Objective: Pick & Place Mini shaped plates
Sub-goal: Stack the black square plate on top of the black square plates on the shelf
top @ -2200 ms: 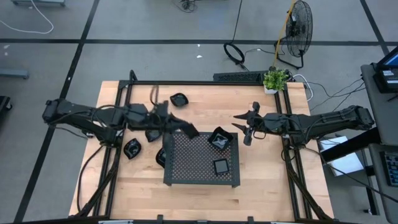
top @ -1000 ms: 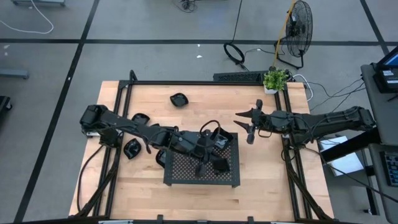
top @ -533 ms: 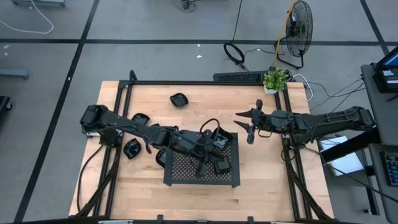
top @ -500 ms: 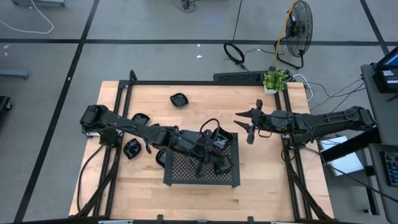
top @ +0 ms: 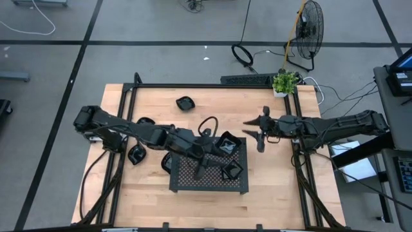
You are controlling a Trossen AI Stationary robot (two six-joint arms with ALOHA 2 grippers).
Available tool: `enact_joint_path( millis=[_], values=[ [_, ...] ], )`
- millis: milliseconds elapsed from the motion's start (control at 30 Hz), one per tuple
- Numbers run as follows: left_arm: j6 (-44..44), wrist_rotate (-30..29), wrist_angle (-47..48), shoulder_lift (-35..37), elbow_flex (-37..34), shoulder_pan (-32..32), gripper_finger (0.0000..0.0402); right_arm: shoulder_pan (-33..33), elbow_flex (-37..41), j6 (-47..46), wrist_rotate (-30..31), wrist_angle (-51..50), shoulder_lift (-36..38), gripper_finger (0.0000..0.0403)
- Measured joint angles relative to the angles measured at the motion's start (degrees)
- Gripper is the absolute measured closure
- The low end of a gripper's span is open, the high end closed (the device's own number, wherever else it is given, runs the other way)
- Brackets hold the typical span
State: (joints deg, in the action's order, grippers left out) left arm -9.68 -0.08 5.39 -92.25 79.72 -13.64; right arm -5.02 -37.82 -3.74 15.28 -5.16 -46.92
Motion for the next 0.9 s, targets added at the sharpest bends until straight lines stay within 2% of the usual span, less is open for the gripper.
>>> enact_joint_path(
  millis=[100, 200, 333, 400, 600, 733, 900],
  values=[
    [0.4, -0.8, 5.9, 2.6, 0.0, -0.4, 0.0252, -2.1, 0.0, -4.7, -4.9, 0.2, -0.3, 0.0265],
    [0.5, -4.0, 11.8, 3.9, 0.0, -1.5, 0.0252, -6.1, 0.0, -8.9, -7.6, 2.8, -0.3, 0.0256],
    [-0.9, -10.8, 18.2, 4.2, -0.1, -4.2, 0.0252, -12.6, 0.0, -11.3, -7.8, 3.9, -0.5, 0.0235],
    [-2.0, -14.0, 19.6, 4.2, -0.1, -5.9, 0.0252, -15.8, 0.0, -12.1, -6.3, 3.1, -1.4, 0.0229],
    [-2.5, -18.6, 18.6, 4.2, -0.1, -10.8, 0.0252, -22.8, 0.0, -11.4, 6.1, 0.3, -7.3, 0.0235],
    [-2.5, -22.3, 19.0, 4.2, -0.1, -12.3, 0.0252, -24.6, 0.0, -11.4, 7.4, 3.7, -13.0, 0.0238],
    [-2.5, -22.9, 19.1, 4.2, -0.1, -12.3, 0.0252, -25.5, 0.0, -10.5, 7.1, 10.2, -17.1, 0.0238]
  ],
)
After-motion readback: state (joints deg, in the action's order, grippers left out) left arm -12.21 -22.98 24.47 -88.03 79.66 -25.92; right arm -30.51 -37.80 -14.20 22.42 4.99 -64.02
